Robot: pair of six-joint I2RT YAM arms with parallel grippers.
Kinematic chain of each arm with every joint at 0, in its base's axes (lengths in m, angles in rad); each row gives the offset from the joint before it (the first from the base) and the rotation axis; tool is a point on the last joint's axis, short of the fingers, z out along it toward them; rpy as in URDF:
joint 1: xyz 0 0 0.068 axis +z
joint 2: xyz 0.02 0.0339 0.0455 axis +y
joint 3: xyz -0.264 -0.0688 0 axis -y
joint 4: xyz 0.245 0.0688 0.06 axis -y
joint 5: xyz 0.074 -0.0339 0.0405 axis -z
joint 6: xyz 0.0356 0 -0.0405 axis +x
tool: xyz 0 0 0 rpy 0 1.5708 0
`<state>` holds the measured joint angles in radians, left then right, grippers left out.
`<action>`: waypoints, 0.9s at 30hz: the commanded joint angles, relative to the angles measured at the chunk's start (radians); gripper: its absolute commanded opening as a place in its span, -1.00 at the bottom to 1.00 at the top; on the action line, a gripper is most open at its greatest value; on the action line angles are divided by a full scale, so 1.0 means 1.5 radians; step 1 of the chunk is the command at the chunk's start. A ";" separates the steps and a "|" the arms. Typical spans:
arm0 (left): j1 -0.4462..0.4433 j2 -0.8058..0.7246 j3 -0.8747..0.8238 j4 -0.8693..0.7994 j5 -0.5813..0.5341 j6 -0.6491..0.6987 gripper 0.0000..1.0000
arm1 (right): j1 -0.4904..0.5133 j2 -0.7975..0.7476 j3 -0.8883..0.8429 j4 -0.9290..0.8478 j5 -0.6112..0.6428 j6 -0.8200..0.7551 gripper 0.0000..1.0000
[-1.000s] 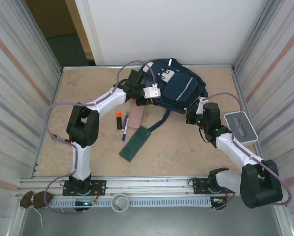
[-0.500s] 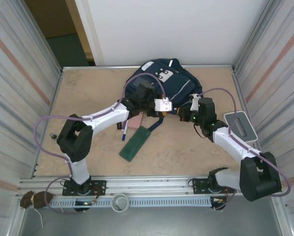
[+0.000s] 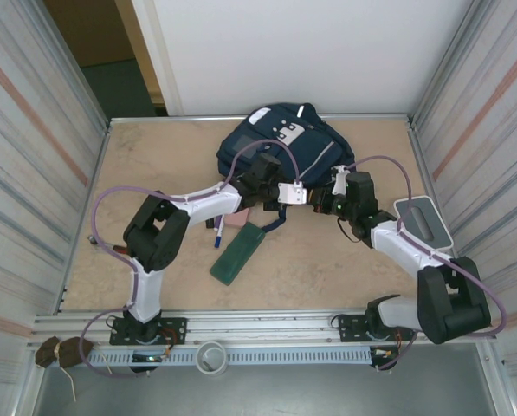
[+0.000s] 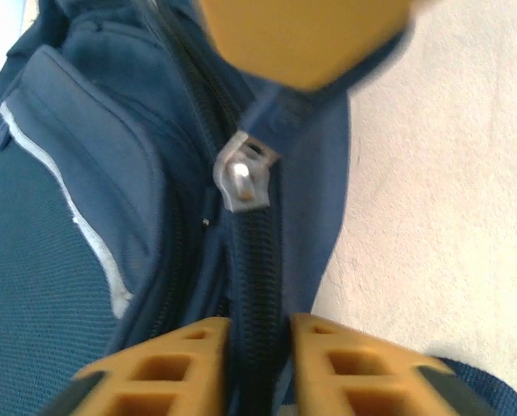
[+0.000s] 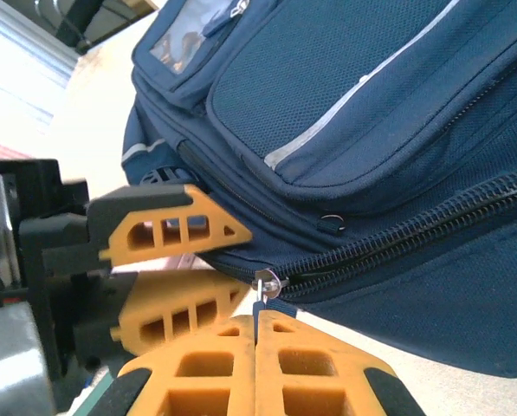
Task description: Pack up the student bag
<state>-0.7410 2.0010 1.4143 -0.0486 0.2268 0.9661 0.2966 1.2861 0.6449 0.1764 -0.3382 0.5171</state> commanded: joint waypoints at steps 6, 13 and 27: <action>0.023 -0.046 0.021 -0.012 0.125 -0.073 -1.00 | -0.025 0.043 -0.034 0.140 -0.087 0.045 -1.00; 0.032 -0.059 0.026 -0.007 0.180 -0.121 -1.00 | -0.025 0.080 -0.038 0.198 -0.117 0.074 -0.93; 0.037 -0.064 0.048 -0.021 0.193 -0.141 -1.00 | -0.020 0.110 -0.055 0.235 -0.115 0.079 -0.67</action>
<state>-0.6807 1.9892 1.4384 -0.0872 0.4259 0.7799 0.2615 1.4391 0.5735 0.4965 -0.4984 0.6216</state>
